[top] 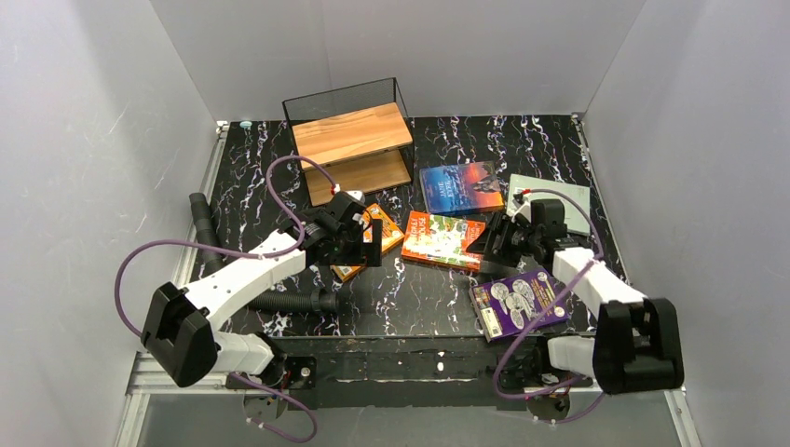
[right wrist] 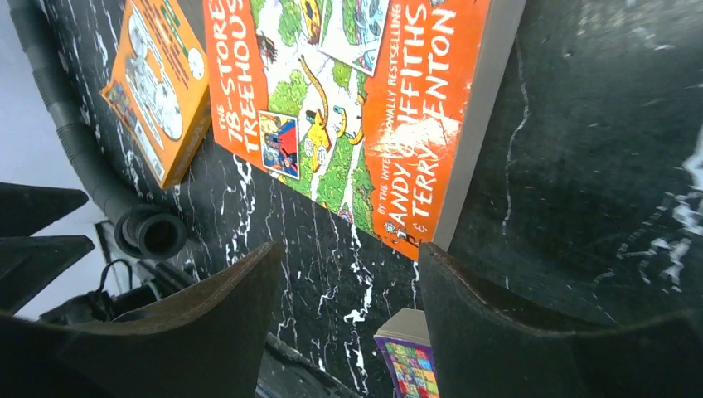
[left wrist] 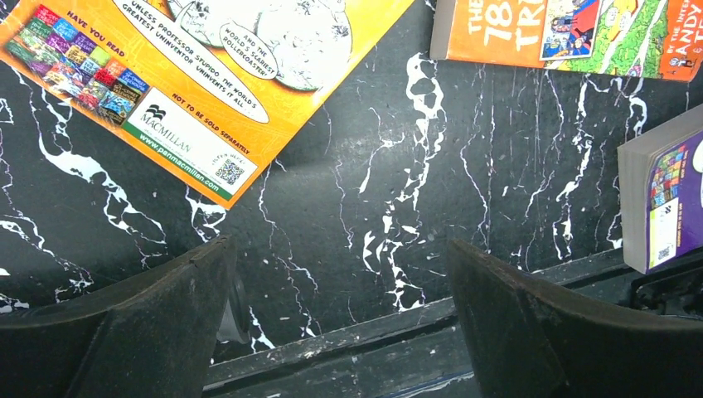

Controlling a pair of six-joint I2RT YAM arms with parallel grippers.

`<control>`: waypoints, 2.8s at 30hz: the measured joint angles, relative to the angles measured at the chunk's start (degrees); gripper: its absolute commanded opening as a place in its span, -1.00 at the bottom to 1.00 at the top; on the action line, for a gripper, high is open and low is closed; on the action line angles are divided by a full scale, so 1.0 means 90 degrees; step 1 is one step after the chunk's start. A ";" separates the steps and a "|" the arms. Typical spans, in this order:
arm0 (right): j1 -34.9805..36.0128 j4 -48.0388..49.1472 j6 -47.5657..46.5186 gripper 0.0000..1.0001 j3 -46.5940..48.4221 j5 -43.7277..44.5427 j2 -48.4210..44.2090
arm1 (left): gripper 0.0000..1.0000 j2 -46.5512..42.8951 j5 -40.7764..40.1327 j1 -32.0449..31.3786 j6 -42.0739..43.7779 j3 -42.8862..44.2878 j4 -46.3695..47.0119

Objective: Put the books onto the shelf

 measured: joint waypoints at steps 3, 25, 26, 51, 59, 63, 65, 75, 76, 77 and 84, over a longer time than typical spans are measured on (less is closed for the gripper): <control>-0.0024 -0.0163 -0.0015 0.42 -0.0034 0.0355 -0.0588 | 0.96 0.0104 -0.0017 -0.0002 0.0029 0.0029 0.0012; -0.0185 0.1093 0.1018 0.23 -0.0493 -0.0214 0.0879 | 0.96 0.2730 0.0865 -0.0102 -0.0719 0.0969 0.1921; -0.0189 0.1144 0.1013 0.25 -0.0491 -0.0265 0.0937 | 0.96 0.2858 0.0872 -0.0102 -0.0736 0.1035 0.1926; -0.0457 0.2327 0.1855 -0.01 -0.0835 -0.1387 0.0175 | 0.83 0.3225 0.1226 -0.0012 -0.1345 0.0551 0.3553; -0.0466 0.2334 0.2038 0.01 -0.0959 -0.1464 -0.0068 | 0.81 0.3191 0.1287 -0.0044 -0.1411 0.0500 0.3582; -0.0469 0.2254 0.2050 0.07 -0.0959 -0.1445 -0.0068 | 0.82 0.3181 0.1246 -0.0073 -0.1348 0.0505 0.3529; -0.0466 0.2144 0.2055 0.08 -0.0959 -0.1430 -0.0070 | 0.83 0.3147 0.1239 -0.0117 -0.1234 0.0505 0.3424; -0.0471 0.2256 0.2664 -0.07 -0.1171 -0.1596 -0.0095 | 0.86 0.2902 0.1168 -0.0393 -0.0515 0.0578 0.2727; -0.0474 0.2259 0.2703 -0.09 -0.1171 -0.1596 -0.0119 | 0.83 0.2890 0.1161 -0.0393 -0.0508 0.0576 0.2727; -0.0474 0.2254 0.2710 -0.10 -0.1171 -0.1596 -0.0163 | 0.79 0.2871 0.1151 -0.0393 -0.0500 0.0568 0.2732; -0.0469 0.1311 0.2038 0.35 -0.0867 -0.1341 -0.0386 | 0.77 0.2807 0.1241 -0.0454 -0.0522 0.0488 0.2742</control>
